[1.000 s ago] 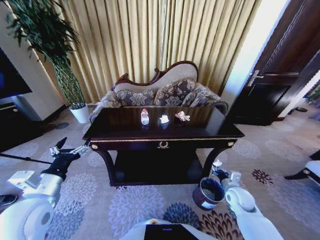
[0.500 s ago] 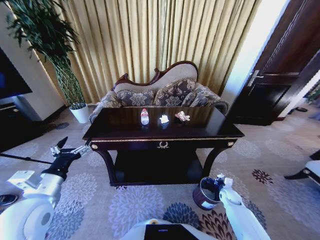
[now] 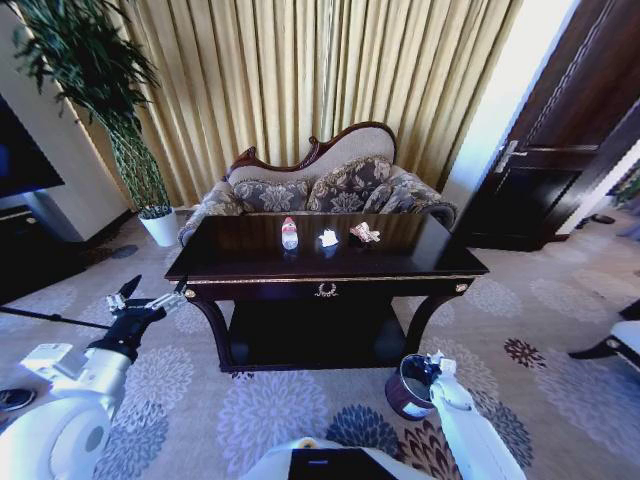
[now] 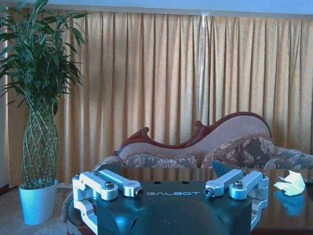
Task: Move to the front of the table and place the trash on the table into the trash bin.
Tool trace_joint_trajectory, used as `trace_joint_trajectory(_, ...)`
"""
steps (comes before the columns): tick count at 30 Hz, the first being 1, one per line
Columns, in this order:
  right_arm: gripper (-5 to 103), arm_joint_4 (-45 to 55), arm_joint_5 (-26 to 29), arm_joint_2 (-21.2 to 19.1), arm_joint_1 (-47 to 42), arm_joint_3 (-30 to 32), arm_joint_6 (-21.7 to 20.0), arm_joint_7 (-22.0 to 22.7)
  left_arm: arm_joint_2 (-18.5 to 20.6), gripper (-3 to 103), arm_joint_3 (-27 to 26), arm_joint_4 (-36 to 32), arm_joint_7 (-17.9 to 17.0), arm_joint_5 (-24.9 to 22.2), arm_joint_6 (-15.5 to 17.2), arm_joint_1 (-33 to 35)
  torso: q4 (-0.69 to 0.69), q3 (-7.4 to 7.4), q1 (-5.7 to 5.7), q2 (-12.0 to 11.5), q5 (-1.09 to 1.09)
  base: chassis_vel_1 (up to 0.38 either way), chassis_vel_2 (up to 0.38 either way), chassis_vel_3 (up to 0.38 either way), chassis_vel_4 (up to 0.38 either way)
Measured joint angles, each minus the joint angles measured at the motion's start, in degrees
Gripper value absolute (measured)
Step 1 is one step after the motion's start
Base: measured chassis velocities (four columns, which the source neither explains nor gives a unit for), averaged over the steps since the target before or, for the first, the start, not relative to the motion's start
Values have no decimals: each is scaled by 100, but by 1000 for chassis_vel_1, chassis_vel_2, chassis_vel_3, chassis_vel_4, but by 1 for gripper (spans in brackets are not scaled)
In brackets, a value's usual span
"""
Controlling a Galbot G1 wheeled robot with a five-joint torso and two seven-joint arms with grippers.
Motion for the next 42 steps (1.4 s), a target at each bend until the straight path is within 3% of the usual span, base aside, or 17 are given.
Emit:
trace_joint_trajectory(2,62,38,-9,1,-32,6,0,1,-20,100,16,18,25,2,-14,5,0,0,0,0,0,0,0,0,0)
trace_joint_trajectory(4,62,49,-10,1,-44,9,0,1,-24,100,19,23,30,3,-15,8,0,0,0,0,0,0,0,0,0)
trace_joint_trajectory(5,73,77,-13,-6,-76,13,1,2,-27,100,23,38,41,4,-21,9,-1,0,0,0,1,0,0,0,0)
trace_joint_trajectory(10,84,148,-13,-42,-126,27,3,3,-21,100,18,60,51,5,-33,3,-1,0,0,0,0,0,0,0,0)
trace_joint_trajectory(11,94,170,-10,-52,-141,30,3,3,-21,100,14,61,52,5,-34,3,-1,0,0,0,0,0,0,0,0)
trace_joint_trajectory(15,99,218,2,-53,-170,34,3,3,-20,100,8,60,57,2,-36,6,-1,0,0,0,0,0,0,0,0)
trace_joint_trajectory(30,100,762,99,-99,-448,169,2,-15,-23,100,-32,43,50,-157,-35,-15,0,0,0,0,0,0,0,0,0)
trace_joint_trajectory(35,100,1582,295,-319,-890,266,98,-99,-18,100,-48,47,35,-185,-33,-37,-1,0,0,0,0,0,0,0,0)
trace_joint_trajectory(39,100,3213,948,-464,-1851,592,66,-501,-50,100,-47,76,27,-190,-30,-50,1,0,0,1,-2,0,0,0,0)
trace_joint_trajectory(42,100,3989,1023,-487,-2387,823,5,-691,-51,100,-50,85,22,-192,-29,-53,-4,0,-1,1,1,0,0,0,0)
